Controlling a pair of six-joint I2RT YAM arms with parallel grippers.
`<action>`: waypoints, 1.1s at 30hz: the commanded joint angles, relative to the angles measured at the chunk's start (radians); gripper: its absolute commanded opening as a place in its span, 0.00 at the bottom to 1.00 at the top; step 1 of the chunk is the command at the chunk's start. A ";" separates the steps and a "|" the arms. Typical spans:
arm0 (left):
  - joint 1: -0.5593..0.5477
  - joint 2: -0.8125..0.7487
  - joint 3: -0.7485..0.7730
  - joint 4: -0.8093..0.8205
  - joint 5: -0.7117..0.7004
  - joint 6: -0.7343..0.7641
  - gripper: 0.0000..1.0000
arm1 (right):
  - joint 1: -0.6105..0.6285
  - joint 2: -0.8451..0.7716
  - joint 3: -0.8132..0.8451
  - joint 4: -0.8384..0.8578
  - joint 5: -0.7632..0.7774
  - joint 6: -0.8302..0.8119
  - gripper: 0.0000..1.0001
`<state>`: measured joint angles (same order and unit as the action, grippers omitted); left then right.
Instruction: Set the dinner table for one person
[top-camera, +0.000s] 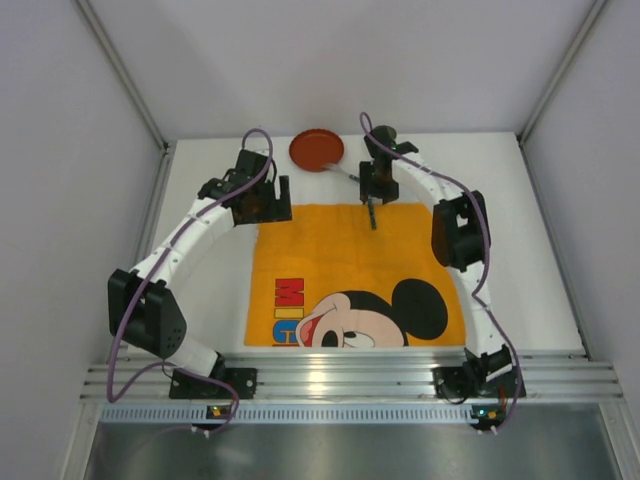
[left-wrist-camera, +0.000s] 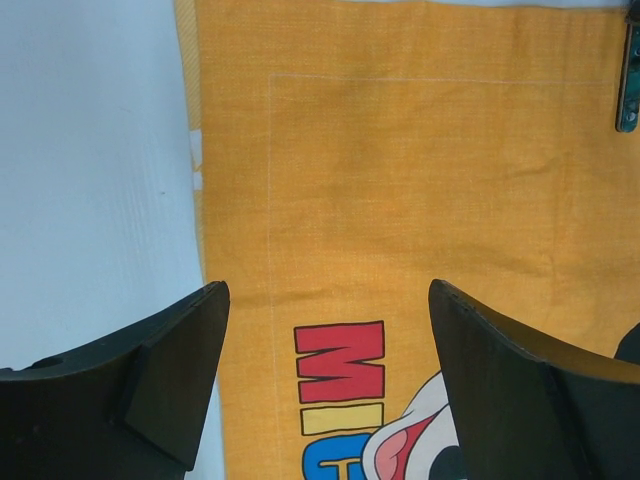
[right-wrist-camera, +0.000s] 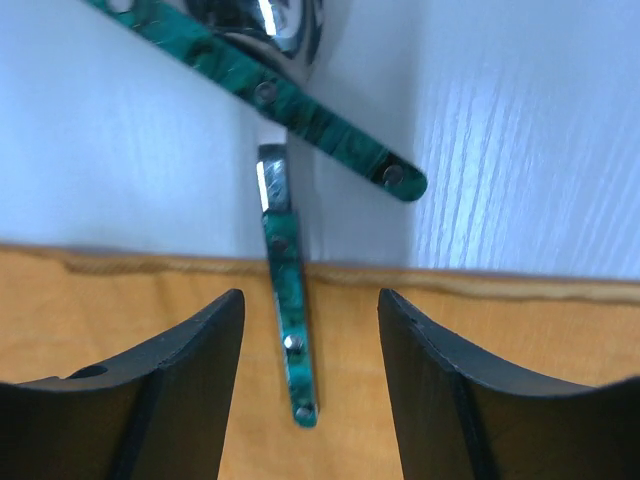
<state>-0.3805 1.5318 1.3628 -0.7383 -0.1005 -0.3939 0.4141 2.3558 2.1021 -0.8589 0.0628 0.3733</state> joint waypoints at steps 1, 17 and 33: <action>-0.003 -0.029 0.024 -0.024 -0.027 0.000 0.86 | -0.012 0.054 0.105 -0.015 0.037 -0.033 0.56; -0.003 0.005 0.048 -0.035 -0.031 -0.002 0.85 | 0.017 0.149 0.191 -0.061 0.098 -0.048 0.41; -0.001 -0.059 -0.016 -0.010 -0.059 0.032 0.85 | 0.048 0.198 0.265 -0.127 0.183 -0.070 0.00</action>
<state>-0.3805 1.5242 1.3632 -0.7700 -0.1463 -0.3851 0.4397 2.5408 2.3459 -0.9611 0.1909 0.3305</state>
